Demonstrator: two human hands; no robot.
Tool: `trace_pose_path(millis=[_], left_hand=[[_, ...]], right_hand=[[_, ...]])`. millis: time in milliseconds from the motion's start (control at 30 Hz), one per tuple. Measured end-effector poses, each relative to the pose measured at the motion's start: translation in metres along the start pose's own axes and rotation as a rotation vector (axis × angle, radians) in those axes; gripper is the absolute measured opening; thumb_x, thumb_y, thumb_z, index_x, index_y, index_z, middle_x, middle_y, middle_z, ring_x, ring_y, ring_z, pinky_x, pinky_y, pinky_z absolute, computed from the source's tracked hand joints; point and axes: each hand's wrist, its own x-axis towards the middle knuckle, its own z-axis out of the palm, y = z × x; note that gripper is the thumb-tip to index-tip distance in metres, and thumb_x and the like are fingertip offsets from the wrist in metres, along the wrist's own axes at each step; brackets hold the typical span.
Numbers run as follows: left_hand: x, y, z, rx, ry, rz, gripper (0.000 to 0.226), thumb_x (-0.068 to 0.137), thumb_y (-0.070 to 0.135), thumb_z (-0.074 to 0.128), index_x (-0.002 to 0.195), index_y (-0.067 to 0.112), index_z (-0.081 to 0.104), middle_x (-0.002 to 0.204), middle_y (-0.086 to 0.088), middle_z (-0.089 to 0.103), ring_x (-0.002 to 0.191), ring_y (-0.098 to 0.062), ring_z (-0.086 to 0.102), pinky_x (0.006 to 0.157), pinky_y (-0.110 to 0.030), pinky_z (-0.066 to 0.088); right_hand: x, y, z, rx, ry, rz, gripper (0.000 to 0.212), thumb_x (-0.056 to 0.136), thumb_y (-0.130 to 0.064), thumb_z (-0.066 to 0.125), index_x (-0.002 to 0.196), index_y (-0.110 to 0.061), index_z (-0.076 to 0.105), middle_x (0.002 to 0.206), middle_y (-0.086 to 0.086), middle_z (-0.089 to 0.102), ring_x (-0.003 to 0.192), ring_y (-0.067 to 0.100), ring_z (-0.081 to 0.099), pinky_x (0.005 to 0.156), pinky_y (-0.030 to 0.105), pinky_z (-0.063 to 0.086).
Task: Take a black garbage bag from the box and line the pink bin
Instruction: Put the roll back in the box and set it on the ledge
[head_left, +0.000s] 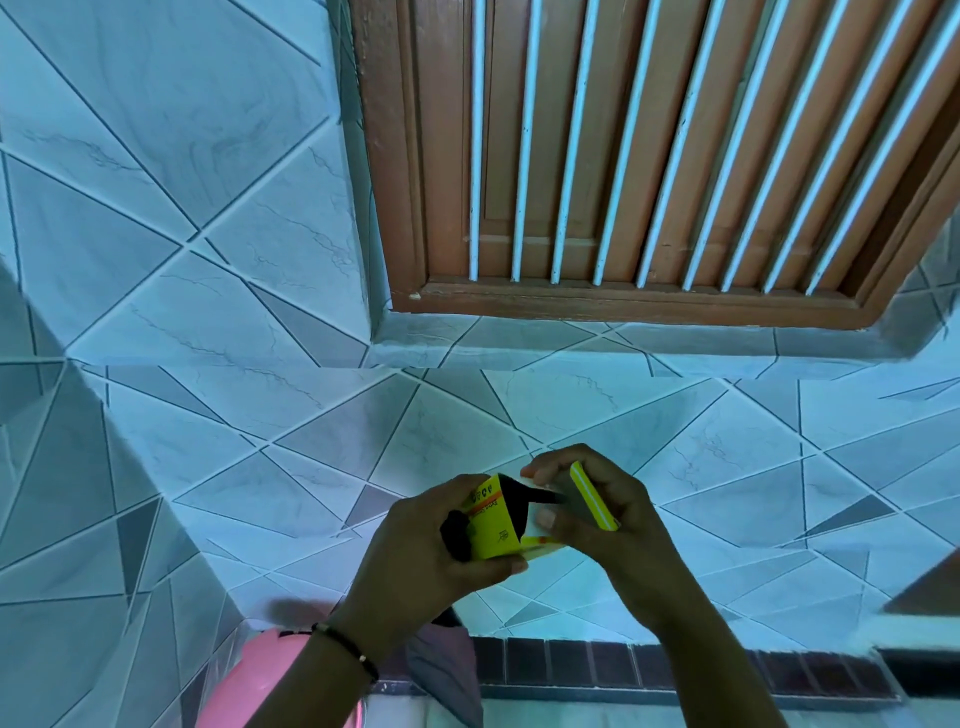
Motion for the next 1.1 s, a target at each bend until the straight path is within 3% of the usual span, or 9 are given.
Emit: trace_pose_path(millis=[100,233,333,567,700,833,900,967,1100], left_hand=[[0.000,0.000,0.002,0.023,-0.021,0.010,0.055,0.056,0.054,0.078,0.104,0.036,0.060,0.077,0.015,0.069,0.065,-0.004,0.063,0.067,-0.025,0.055],[0.001,0.004,0.003,0.100,0.021,0.020,0.053,0.055,0.062,0.066,0.101,0.036,0.060,0.064,0.022,0.060,0.058,0.002,0.055,0.058,-0.008,0.041],[0.003,0.005,0.002,0.198,0.027,0.037,0.059,0.056,0.067,0.063,0.108,0.039,0.057,0.068,0.025,0.056,0.066,0.005,0.056,0.060,-0.005,0.039],[0.004,0.004,0.001,0.226,0.032,0.024,0.058,0.060,0.064,0.067,0.110,0.038,0.056,0.075,0.024,0.057,0.065,0.003,0.056,0.064,-0.003,0.039],[0.004,0.005,0.001,0.255,0.041,0.045,0.064,0.058,0.070,0.052,0.112,0.036,0.058,0.083,0.019,0.064,0.065,0.000,0.055,0.061,0.000,0.036],[0.002,0.000,0.001,0.275,0.027,0.036,0.068,0.058,0.069,0.045,0.116,0.034,0.056,0.096,0.010,0.070,0.076,-0.005,0.056,0.069,-0.007,0.040],[0.002,0.002,0.002,0.273,0.031,0.016,0.064,0.060,0.066,0.045,0.115,0.035,0.056,0.094,0.009,0.069,0.076,-0.007,0.056,0.068,-0.010,0.043],[0.002,0.004,0.003,0.292,0.048,0.018,0.061,0.061,0.067,0.047,0.114,0.038,0.056,0.094,0.010,0.070,0.079,-0.009,0.061,0.073,-0.020,0.052],[0.004,0.007,0.008,0.383,0.078,0.070,0.069,0.068,0.057,0.062,0.131,0.037,0.044,0.126,0.014,0.059,0.090,-0.010,0.065,0.073,-0.022,0.051]], right_hand=[[0.002,0.002,0.004,-0.168,-0.018,-0.018,0.019,0.070,-0.037,0.068,0.087,-0.030,0.059,0.095,-0.003,0.063,0.090,0.014,0.061,0.069,0.025,0.049],[-0.001,0.011,0.023,-0.255,0.051,-0.047,0.040,0.073,-0.065,0.057,0.101,-0.038,0.054,0.097,-0.009,0.062,0.090,0.012,0.061,0.074,0.027,0.052],[-0.001,0.018,0.034,-0.338,0.149,-0.111,0.031,0.089,-0.054,0.035,0.112,-0.041,0.051,0.111,-0.021,0.058,0.106,0.003,0.056,0.084,0.017,0.046],[0.005,0.019,0.034,-0.345,0.199,-0.086,0.041,0.089,-0.050,0.032,0.121,-0.034,0.054,0.118,-0.016,0.061,0.107,0.003,0.057,0.085,0.019,0.048],[0.001,0.020,0.039,-0.551,0.095,-0.045,0.059,0.088,-0.064,0.017,0.131,-0.032,0.042,0.136,-0.012,0.045,0.121,0.001,0.044,0.097,0.027,0.045],[-0.004,0.013,0.041,-0.879,-0.027,0.017,0.088,0.070,-0.081,-0.003,0.143,-0.035,0.015,0.154,-0.005,0.017,0.133,0.015,0.032,0.094,0.037,0.046],[-0.005,0.009,0.043,-0.978,-0.058,0.046,0.085,0.068,-0.081,-0.003,0.142,-0.040,0.006,0.153,-0.002,0.014,0.129,0.020,0.038,0.090,0.037,0.046],[-0.003,0.010,0.043,-0.938,-0.049,0.092,0.071,0.076,-0.076,0.007,0.139,-0.045,0.007,0.141,0.002,0.030,0.113,0.023,0.052,0.085,0.036,0.048],[0.002,0.022,0.039,-0.593,0.132,0.072,0.035,0.087,-0.059,0.036,0.119,-0.045,0.036,0.105,-0.004,0.057,0.086,0.012,0.058,0.075,0.033,0.052]])
